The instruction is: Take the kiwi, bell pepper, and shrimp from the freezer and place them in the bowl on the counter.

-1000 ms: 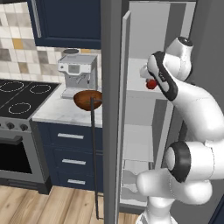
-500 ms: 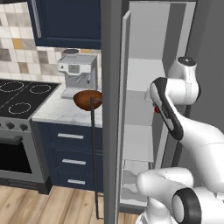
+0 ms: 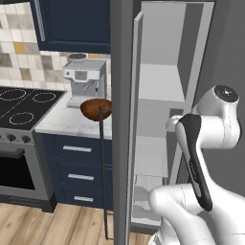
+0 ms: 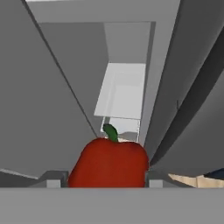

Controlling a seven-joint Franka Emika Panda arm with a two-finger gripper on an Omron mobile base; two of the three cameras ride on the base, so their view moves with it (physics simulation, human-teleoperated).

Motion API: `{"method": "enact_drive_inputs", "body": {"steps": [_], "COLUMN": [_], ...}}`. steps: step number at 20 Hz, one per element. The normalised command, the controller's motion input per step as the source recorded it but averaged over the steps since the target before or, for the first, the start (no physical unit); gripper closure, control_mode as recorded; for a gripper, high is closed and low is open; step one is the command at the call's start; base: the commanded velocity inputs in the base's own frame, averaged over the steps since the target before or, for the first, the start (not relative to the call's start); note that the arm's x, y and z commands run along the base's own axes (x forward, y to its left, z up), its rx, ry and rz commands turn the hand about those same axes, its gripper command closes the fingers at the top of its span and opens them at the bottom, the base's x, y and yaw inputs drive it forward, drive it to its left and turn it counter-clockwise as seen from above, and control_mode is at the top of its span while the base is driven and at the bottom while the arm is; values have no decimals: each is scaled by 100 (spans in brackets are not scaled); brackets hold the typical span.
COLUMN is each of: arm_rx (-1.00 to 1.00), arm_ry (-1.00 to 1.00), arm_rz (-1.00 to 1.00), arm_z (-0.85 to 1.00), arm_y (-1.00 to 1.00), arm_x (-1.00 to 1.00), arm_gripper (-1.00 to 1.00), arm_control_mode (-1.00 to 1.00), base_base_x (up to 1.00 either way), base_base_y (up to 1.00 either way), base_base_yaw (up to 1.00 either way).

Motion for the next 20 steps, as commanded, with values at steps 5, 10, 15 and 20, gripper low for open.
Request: {"method": "enact_drive_inputs", "body": {"steps": [5, 10, 15, 20], "arm_rx": [0, 0, 0, 0], "arm_ry": [0, 0, 0, 0], "arm_rz": [0, 0, 0, 0], "arm_z": [0, 0, 0, 0], "arm_y": [0, 0, 0, 0], "arm_x": [0, 0, 0, 0], "arm_gripper": [100, 100, 100, 100], "arm_control_mode": [100, 100, 100, 100], "base_base_x": [-100, -75, -12, 15], "base_base_y": [76, 100, 100, 100], "base_base_yaw": [0, -4, -22, -41]}}
